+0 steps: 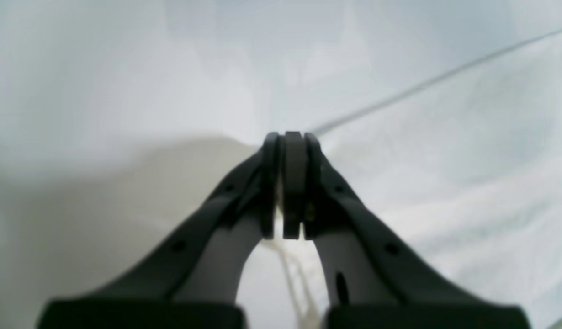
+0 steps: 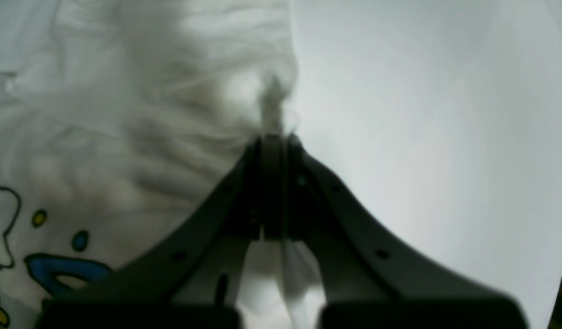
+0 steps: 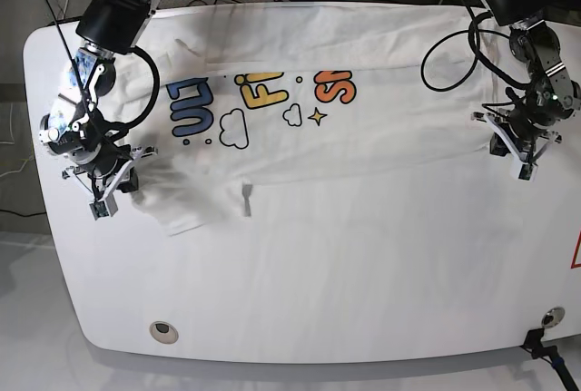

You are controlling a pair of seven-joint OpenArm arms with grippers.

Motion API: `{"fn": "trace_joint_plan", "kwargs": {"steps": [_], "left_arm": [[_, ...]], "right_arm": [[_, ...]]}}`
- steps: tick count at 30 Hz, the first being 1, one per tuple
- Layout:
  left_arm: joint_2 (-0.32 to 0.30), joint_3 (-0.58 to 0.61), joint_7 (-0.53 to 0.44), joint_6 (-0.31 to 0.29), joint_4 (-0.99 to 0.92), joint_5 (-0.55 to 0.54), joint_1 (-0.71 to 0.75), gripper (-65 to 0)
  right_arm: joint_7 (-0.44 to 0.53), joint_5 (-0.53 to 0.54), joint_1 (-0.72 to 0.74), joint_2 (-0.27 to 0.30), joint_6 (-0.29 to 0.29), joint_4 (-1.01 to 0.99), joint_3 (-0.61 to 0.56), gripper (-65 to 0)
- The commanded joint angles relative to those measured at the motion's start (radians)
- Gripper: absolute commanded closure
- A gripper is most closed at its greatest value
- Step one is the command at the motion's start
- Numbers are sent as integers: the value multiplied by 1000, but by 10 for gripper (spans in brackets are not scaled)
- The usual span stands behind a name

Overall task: Fold the T-shirt properly
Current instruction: 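Lift the pinched fabric and fold it over the print toward the collar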

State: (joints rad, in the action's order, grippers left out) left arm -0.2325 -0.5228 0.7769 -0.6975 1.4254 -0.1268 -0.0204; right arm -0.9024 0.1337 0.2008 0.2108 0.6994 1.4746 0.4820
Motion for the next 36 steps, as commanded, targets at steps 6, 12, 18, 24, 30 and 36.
{"fn": "trace_joint_plan", "kwargs": {"steps": [6, 12, 18, 24, 30, 36], "left_arm": [[-15, -4, 48, -1, 160, -15, -14, 0], [-15, -3, 92, -1, 217, -15, 23, 0], [-14, -3, 91, -1, 262, -17, 92, 0], [3, -4, 91, -1, 358, -23, 187, 0], [12, -4, 91, -1, 417, -24, 274, 0], [12, -59, 91, -1, 415, -23, 293, 0]], "right_arm": [[13, 10, -73, 9, -1, 146, 2, 0], [12, 10, -156, 9, -1, 269, 2, 0], [12, 10, -252, 9, -1, 421, 2, 0], [12, 10, -361, 9, -1, 484, 2, 0], [12, 10, -443, 17, -1, 484, 4, 0], [12, 8, -485, 40, -1, 486, 5, 0]]}}
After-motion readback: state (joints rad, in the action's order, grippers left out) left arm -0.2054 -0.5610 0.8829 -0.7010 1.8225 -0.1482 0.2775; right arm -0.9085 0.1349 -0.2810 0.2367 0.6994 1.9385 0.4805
